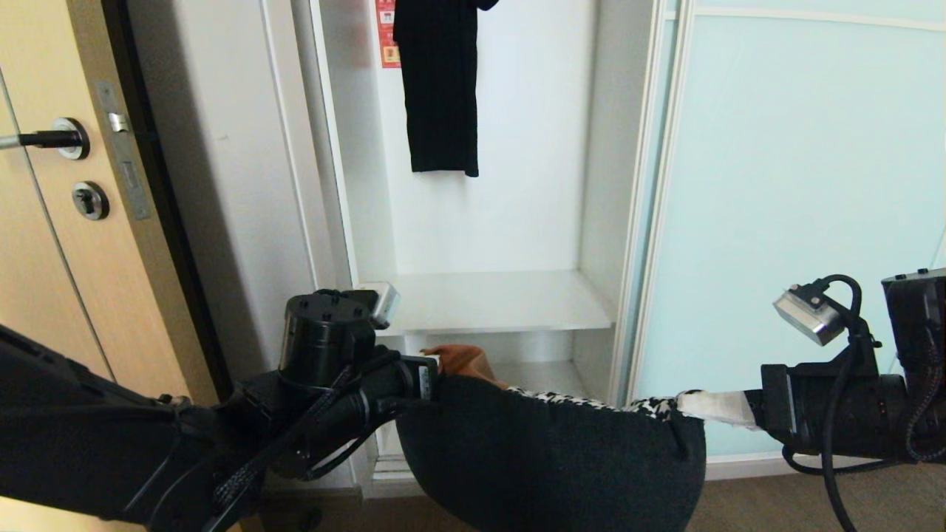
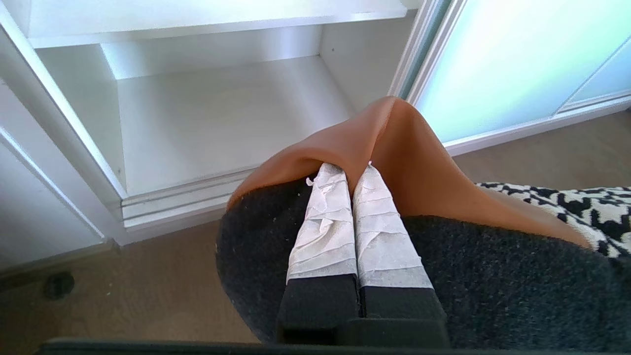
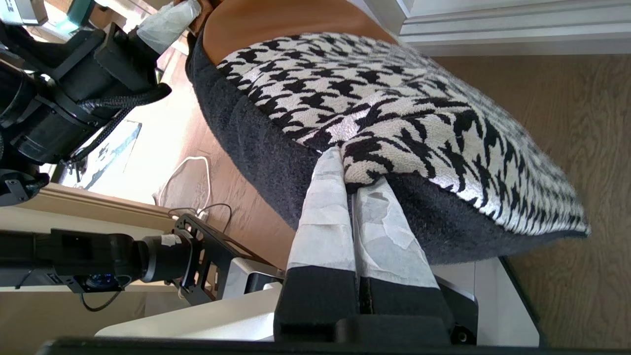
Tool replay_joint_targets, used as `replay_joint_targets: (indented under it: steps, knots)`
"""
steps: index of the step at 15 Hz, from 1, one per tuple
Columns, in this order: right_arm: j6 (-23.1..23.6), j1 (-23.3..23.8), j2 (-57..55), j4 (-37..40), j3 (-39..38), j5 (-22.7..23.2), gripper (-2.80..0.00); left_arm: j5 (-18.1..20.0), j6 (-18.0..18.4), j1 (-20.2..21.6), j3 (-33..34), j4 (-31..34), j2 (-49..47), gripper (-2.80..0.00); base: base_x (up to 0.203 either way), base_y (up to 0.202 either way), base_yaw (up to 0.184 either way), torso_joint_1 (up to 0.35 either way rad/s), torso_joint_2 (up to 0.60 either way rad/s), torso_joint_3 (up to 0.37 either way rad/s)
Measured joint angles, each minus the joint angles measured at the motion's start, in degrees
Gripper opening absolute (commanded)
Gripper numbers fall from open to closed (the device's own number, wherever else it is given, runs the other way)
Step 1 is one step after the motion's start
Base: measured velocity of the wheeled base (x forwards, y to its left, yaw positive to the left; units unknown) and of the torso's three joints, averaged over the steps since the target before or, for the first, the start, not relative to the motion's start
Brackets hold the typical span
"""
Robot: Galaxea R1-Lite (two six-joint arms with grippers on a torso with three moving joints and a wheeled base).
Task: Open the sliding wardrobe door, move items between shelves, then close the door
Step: Place the pillow on the higher shelf
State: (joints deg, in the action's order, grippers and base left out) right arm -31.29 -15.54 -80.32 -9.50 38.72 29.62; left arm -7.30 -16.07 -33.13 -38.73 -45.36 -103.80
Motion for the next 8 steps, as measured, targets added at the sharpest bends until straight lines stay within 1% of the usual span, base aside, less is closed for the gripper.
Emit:
replay_joint_targets:
  steps: [5,8]
  knots:
    - [-0.05,-0.05,0.45,0.32,0.11,0.06,-2.8,0.0,0.43,-0.13,0.91,0.03,1.13,-2.8,0.0,0.0,0.0,0.0,0.0,0.0]
    - [-1.1,-1.33,0.72,0.33,0.88,0.17,-2.8,0.0,0.41,-0.68,2.29,-0.02,2.43,-2.8,0.0,0.0,0.0,0.0,0.0,0.0]
